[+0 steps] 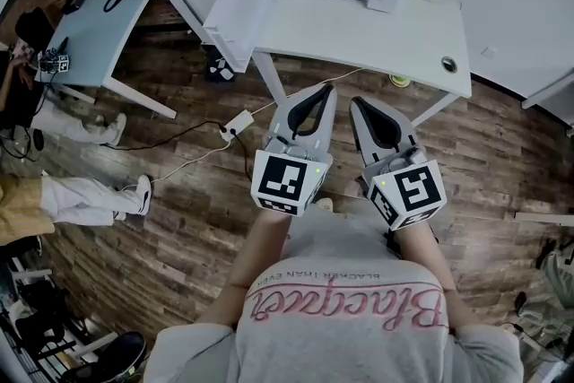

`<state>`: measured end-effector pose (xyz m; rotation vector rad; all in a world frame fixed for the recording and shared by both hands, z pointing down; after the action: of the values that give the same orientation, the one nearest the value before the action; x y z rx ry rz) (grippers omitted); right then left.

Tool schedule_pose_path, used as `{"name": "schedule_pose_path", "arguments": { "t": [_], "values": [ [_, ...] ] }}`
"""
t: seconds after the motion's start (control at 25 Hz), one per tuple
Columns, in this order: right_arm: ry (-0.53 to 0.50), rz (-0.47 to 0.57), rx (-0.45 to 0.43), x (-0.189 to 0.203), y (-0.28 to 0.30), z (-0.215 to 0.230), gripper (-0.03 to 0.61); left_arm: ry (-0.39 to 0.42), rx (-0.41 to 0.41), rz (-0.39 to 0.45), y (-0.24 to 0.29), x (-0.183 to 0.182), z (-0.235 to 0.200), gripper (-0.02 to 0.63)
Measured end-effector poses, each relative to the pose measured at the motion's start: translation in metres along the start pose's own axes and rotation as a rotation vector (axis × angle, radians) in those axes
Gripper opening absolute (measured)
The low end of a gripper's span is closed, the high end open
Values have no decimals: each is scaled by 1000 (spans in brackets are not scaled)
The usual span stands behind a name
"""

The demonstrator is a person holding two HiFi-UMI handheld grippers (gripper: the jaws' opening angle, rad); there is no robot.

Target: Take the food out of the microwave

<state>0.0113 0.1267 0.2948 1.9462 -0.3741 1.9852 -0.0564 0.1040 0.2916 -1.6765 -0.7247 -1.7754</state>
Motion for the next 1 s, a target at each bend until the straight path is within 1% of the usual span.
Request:
{"name": "schedule_pose_path", "arguments": {
  "t": [0.2,0.4,0.56,0.8,1.0],
  "values": [
    [2,-17,21,4,22,13,12,-23,2,0,15,9,-17,6],
    [1,-25,18,5,45,25,12,-40,-8,3,33,14,-38,6],
    [16,-24,17,8,75,43,12,-43,-26,6,56,19,-62,6],
    [11,-31,-20,7,135,71,12,-46,-63,-14,102,30,-107,6],
    [-1,-31,-36,-1,188,111,12,-50,-89,-9,155,29,-144,6]
  ]
}}
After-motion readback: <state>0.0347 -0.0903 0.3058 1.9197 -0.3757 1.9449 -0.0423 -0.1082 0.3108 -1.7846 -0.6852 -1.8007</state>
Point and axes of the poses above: the fingertips, and each gripper's own axes: y forward along the fingers, z to its right, x out of its underside, the point moved 3 cm from there along -y, backward along the fingers, and after that the axes turned 8 degrees about x, right-handed, at the moved point
